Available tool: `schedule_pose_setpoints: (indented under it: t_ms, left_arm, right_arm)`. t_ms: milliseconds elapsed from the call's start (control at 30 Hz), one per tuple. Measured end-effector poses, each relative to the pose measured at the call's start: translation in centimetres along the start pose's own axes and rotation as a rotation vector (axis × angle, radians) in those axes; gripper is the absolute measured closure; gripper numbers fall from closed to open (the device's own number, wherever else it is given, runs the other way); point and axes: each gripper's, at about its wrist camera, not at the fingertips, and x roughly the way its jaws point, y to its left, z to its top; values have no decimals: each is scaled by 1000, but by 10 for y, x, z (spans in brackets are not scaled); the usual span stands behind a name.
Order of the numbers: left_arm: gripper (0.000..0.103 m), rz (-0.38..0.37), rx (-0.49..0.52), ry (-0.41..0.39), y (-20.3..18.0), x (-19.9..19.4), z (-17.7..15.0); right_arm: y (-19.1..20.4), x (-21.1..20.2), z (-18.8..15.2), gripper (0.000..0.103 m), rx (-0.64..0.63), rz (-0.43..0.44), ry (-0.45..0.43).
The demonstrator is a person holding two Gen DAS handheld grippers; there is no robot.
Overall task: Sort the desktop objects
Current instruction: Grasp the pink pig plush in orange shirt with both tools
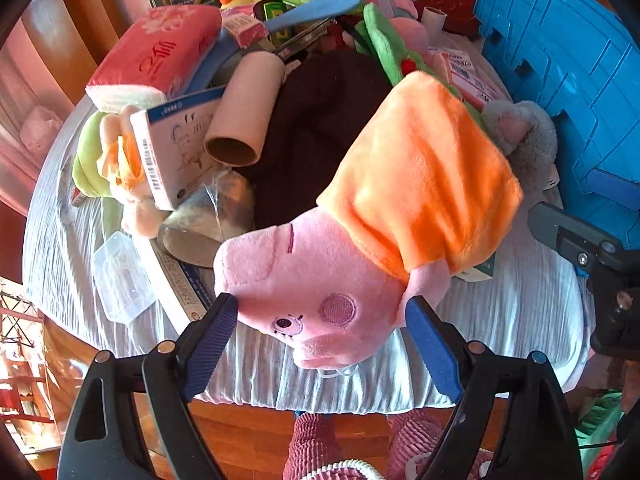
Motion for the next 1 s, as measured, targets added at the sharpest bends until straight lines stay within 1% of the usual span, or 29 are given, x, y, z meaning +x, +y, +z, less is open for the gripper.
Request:
schedule_pose_setpoints:
  t_ms: [100,200,267,433,633,767,867,1000]
  left_arm:
    - [16,6,-10,14,2,9,-3]
    - [14,-6,-29,24,5,14,-6]
    - [13,-10,-51,33,7,18,-8]
    - [12,-9,-114,60,8,33,-12]
    - [10,44,-129,37,-2,36,-14]
    - [10,57,-140,31,-5,34,-15]
    - [6,71,-140,30,-8,35,-14]
    - [3,106,-136,22,-10,36,-11]
  right_arm:
    - [8,18,2,0,-12,20,34]
    - [15,30,5,0,-28,48,57]
    - [22,39,9,0,-52,71,66]
    - [32,61,16,0,-114,87,108]
    - [30,69,21,0,-152,134,123]
    - [33,65,19,0,-180,163,123]
    - [35,71,21,0,-179,179,133]
    - [33,85,27,0,-153,237,156]
